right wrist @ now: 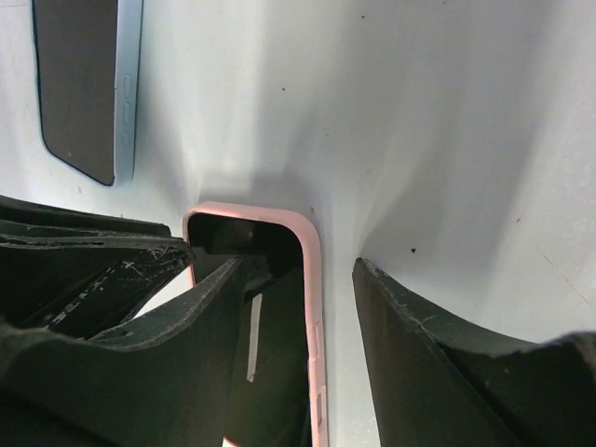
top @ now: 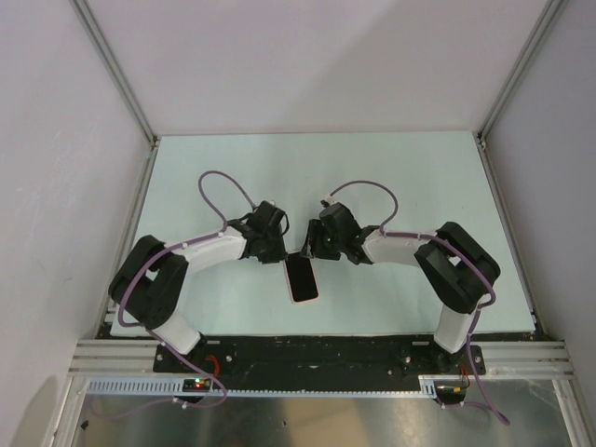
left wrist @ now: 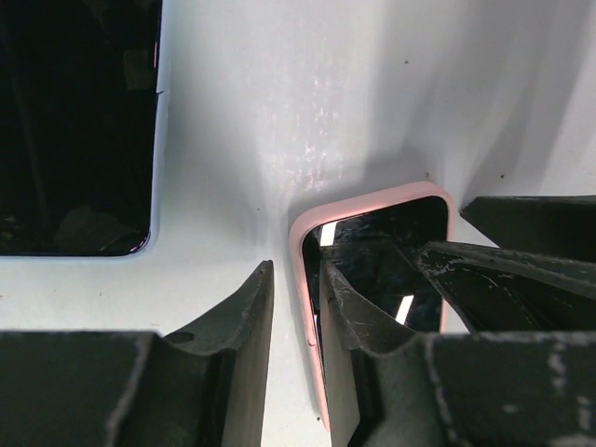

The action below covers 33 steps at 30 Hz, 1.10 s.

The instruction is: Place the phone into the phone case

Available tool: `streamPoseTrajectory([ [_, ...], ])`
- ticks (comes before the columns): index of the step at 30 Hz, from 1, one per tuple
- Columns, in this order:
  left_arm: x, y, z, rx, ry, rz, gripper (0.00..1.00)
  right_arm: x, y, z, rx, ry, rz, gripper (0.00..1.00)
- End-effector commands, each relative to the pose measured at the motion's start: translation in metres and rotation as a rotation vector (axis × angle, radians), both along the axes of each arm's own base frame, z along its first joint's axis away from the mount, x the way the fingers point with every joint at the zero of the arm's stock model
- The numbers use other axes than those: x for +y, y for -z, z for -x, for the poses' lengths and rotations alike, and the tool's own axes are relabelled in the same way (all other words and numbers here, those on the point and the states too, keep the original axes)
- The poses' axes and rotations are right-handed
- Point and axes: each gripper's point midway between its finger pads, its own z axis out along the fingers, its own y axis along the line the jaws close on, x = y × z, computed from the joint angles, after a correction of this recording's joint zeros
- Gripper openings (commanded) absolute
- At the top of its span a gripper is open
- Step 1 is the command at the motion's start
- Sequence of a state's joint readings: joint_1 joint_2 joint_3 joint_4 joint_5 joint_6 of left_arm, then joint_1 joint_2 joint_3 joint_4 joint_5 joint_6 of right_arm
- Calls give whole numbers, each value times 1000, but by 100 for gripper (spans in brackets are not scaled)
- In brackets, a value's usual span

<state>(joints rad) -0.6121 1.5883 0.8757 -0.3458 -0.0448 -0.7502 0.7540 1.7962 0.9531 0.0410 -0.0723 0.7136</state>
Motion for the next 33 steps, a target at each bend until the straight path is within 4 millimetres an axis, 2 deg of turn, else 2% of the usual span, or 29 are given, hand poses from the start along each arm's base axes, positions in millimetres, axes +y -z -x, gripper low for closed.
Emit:
streamPoseTrajectory([
  [1, -8, -6, -16, -39, 22, 14, 29, -44, 57, 30, 123, 0, 251, 56],
  [7, -7, 4, -15, -19, 23, 0, 25, -45, 62, 34, 113, -14, 302, 54],
  [12, -3, 16, -10, 9, 26, -23, 17, -43, 63, 36, 106, -39, 333, 54],
  [20, 4, 51, 24, 99, 54, -95, 6, -44, 72, 47, 96, -81, 418, 53],
  [23, 2, 57, 33, 116, 63, -106, 3, -46, 79, 55, 97, -91, 461, 44],
  [25, 0, 55, 34, 111, 64, -96, 2, -49, 84, 59, 102, -95, 489, 35],
  [26, -2, 51, 33, 101, 64, -88, 2, -49, 86, 61, 104, -95, 496, 34],
  [29, -7, 36, 24, 63, 66, -57, 2, -52, 83, 57, 93, -82, 504, 42],
  [33, -17, 13, 11, 14, 69, 0, 2, -50, 57, 44, 53, -55, 451, 60],
])
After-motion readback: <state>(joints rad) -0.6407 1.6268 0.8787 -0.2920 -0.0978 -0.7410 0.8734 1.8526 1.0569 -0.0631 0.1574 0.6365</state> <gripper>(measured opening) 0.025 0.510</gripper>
